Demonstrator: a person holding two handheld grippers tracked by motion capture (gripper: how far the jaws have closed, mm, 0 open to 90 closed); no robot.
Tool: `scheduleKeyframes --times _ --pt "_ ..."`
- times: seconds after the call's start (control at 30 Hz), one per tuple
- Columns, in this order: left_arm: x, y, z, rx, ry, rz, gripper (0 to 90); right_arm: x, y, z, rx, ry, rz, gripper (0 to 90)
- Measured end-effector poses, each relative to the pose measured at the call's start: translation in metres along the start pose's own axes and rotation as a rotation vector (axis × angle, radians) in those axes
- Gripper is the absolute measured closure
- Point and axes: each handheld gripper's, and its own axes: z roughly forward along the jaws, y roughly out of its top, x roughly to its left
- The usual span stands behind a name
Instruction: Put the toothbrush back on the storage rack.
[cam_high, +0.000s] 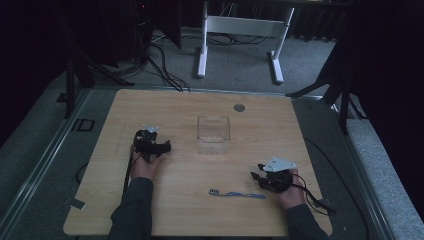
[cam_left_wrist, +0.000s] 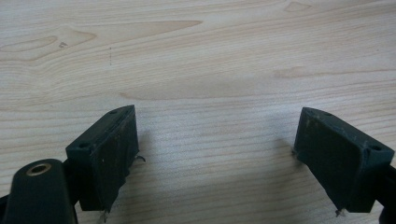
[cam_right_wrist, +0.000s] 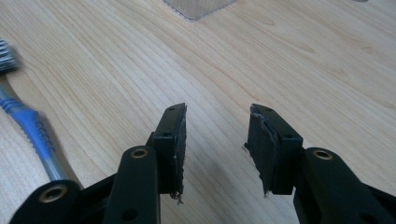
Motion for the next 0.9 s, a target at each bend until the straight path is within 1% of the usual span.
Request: scheduleKeyframes --times 0.07,0.17,0.23,0.27,0.4,0.53,0.63,0.8,0.9 --pt "-0.001 0.0 0.0 0.0 0.003 -0.001 14.0 -0.001 0.003 -0.003 0.011 -0.011 -0.014 55.4" --pt "-0.001 0.0 0.0 0.0 0.003 -0.001 14.0 -0.001 0.006 -0.006 0.015 -0.014 -0.021 55.3" --pt "-0.001 0.0 0.0 -0.001 0.003 -0.001 14.0 -0.002 0.008 -0.01 0.025 -0.016 -0.037 55.2" --pt "-0.001 0.0 0.0 -0.001 0.003 -0.001 14.0 -0.002 0.008 -0.01 0.025 -0.016 -0.037 55.2" --pt "-0.001 0.0 0.0 -0.002 0.004 -0.003 14.0 0.0 0.012 -0.014 0.024 0.009 -0.043 56.0" --pt "-0.001 0.0 0.0 -0.002 0.004 -0.003 14.1 0.001 0.015 -0.017 0.031 0.02 -0.059 57.4" --pt "-0.001 0.0 0.0 -0.002 0.004 -0.003 14.1 0.001 0.017 -0.019 0.037 0.023 -0.068 58.9" --pt "-0.001 -0.001 -0.001 -0.002 0.002 0.0 14.8 0.001 0.017 -0.019 0.042 0.02 -0.075 58.8" --pt "-0.001 -0.001 -0.001 -0.002 0.002 0.0 14.8 0.002 0.018 -0.019 0.054 0.022 -0.085 58.1"
